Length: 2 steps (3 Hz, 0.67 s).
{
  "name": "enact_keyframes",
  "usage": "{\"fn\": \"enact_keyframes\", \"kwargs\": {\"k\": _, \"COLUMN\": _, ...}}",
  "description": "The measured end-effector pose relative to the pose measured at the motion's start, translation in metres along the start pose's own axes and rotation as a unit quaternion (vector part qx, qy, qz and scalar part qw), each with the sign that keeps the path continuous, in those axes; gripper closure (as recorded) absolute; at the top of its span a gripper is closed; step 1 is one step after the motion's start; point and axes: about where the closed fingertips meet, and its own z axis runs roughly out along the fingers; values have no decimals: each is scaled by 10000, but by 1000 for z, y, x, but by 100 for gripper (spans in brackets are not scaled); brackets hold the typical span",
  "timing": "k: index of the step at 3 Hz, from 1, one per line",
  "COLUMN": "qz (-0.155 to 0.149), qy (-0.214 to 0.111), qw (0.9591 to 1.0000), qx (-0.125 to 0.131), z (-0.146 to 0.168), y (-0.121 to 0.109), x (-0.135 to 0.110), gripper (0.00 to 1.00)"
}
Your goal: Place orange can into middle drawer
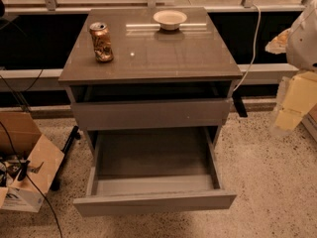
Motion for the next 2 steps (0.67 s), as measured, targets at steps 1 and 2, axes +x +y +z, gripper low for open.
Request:
{"fn": "enact_keyframes", "kwargs": {"k": 1, "qz": -7, "qy": -49, "qw": 10000, "qx": 27, "z": 2, "y": -2, "x": -4, "gripper": 0}}
{"fn": "enact_keyframes", "kwargs": {"k": 2, "qz": -58, "qy": -375, "qw": 9991, "qx": 190, "z": 15, "y": -11, "x": -34, "gripper": 0}}
